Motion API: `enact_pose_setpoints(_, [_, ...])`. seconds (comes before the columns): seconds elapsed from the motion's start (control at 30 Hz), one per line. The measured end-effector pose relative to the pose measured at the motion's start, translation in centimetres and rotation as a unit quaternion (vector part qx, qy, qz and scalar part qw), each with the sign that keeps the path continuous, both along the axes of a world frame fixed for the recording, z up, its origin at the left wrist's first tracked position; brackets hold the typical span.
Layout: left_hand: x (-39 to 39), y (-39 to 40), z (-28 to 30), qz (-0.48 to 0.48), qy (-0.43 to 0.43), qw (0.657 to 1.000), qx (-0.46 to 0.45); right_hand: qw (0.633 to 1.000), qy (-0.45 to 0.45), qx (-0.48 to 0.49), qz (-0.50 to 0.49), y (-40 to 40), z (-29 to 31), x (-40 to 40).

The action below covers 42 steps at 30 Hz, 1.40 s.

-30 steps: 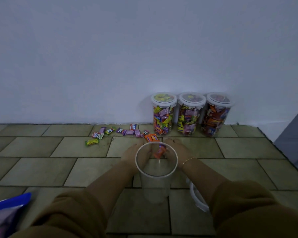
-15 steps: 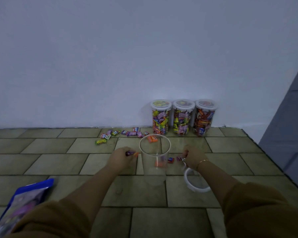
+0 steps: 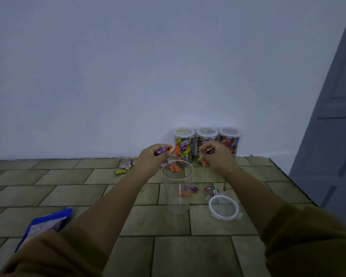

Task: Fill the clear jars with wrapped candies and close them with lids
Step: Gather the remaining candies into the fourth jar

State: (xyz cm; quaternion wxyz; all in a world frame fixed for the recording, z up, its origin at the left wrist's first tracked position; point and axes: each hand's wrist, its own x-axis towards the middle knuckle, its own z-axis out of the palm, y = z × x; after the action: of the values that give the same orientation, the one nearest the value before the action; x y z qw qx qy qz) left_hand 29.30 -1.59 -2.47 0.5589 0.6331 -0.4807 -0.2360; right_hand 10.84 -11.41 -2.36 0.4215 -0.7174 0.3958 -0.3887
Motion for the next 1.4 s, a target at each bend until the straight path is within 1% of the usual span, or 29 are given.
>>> enact_pose_setpoints(0.07, [-0.9, -0.1, 0.1, -0.034, -0.036, 0.998, 0.039, 1.0, 0.016, -0.013, 0.012, 0.5, 0.5, 0.4])
enact_pose_setpoints(0.13, [-1.5, -0.2, -0.1, -0.049, -0.063, 0.995, 0.065, 0.999, 0.026, -0.017, 0.018, 1.0, 0.6, 0.7])
enact_pose_setpoints(0.27, [-2.1, -0.3, -0.8, -0.047, -0.075, 0.993, 0.082, 0.999, 0.034, -0.02, 0.013, 1.9, 0.2, 1.6])
enact_pose_setpoints(0.33, [-2.1, -0.1, -1.1, -0.054, -0.059, 0.993, 0.088, 0.999, 0.026, -0.031, 0.006, 2.2, 0.0, 2.2])
enact_pose_setpoints(0.37, [-2.1, 0.0, -1.2, -0.058, -0.053, 0.993, 0.088, 0.999, 0.02, -0.039, 0.001, 2.4, 0.0, 2.5])
enact_pose_setpoints(0.47, [-2.0, 0.4, -1.4, -0.066, -0.072, 0.992, 0.085, 0.997, 0.023, -0.075, -0.021, 3.2, -0.2, 2.9])
enact_pose_setpoints(0.57, [-2.1, 0.9, -1.9, -0.067, -0.071, 0.993, 0.072, 0.996, 0.016, -0.087, -0.019, 3.7, -1.1, 3.1])
enact_pose_setpoints(0.73, [-2.3, 1.0, -2.5, -0.047, -0.054, 0.996, 0.056, 0.996, -0.007, -0.084, -0.003, 4.0, -2.2, 3.5])
enact_pose_setpoints(0.9, [-2.7, 0.7, -2.9, -0.007, -0.064, 0.998, 0.02, 0.997, -0.039, -0.068, 0.002, 4.5, -2.8, 3.8])
enact_pose_setpoints(1.03, [-3.1, 0.6, -3.6, 0.002, -0.072, 0.997, 0.005, 0.996, -0.063, -0.057, 0.0, 5.0, -3.2, 3.9])
enact_pose_setpoints(1.1, [-2.8, 0.3, -4.1, 0.01, -0.093, 0.996, 0.008, 0.996, -0.066, -0.063, 0.009, 5.2, -3.2, 3.9])
enact_pose_setpoints(1.2, [-2.9, 0.2, -4.0, -0.001, -0.102, 0.995, 0.022, 0.995, -0.054, -0.08, 0.018, 5.8, -3.0, 3.6])
enact_pose_setpoints(1.27, [-3.0, 0.2, -3.8, 0.008, -0.112, 0.993, 0.028, 0.995, -0.057, -0.084, 0.019, 5.8, -3.0, 3.5])
enact_pose_setpoints(1.4, [-3.1, 0.2, -3.8, 0.014, -0.113, 0.993, 0.017, 0.998, -0.038, -0.049, 0.032, 5.9, -3.0, 3.5])
